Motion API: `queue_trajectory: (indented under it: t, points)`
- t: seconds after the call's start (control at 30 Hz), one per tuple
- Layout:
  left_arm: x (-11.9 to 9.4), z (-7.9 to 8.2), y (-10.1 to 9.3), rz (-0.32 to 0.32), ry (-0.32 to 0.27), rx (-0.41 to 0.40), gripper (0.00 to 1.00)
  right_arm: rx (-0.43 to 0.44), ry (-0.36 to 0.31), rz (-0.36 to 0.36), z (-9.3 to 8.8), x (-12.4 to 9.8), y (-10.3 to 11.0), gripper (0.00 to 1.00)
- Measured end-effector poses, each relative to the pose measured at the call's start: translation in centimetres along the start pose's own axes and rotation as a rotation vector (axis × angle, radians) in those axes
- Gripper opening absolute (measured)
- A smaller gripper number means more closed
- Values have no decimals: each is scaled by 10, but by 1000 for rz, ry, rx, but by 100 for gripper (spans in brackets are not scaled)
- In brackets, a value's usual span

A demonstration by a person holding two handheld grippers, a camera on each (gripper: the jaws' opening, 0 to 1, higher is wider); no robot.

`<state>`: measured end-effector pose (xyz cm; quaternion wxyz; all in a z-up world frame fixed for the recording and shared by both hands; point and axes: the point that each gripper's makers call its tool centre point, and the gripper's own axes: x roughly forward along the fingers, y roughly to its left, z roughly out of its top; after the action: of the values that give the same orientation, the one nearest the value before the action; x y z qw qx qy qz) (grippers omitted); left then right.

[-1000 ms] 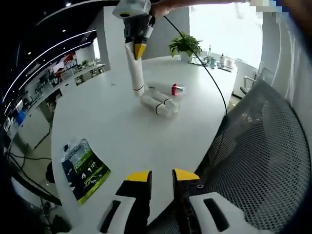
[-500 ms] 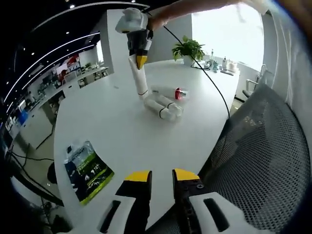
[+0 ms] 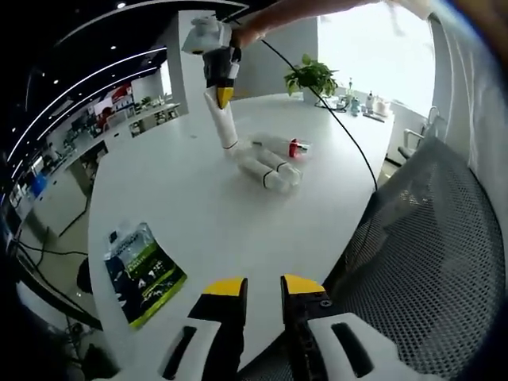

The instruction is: Arrange the skincare products in the storage area until every visible bottle or jar stands upright without overlapping.

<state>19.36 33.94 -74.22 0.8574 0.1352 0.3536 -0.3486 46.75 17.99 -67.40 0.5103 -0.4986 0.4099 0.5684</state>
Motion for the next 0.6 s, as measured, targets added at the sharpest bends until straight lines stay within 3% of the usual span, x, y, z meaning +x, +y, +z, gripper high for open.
queue_trajectory:
  t: [0.6]
  points:
    - [0,-3,0,4,15,7,18,67,-40,29,4,0,1,7]
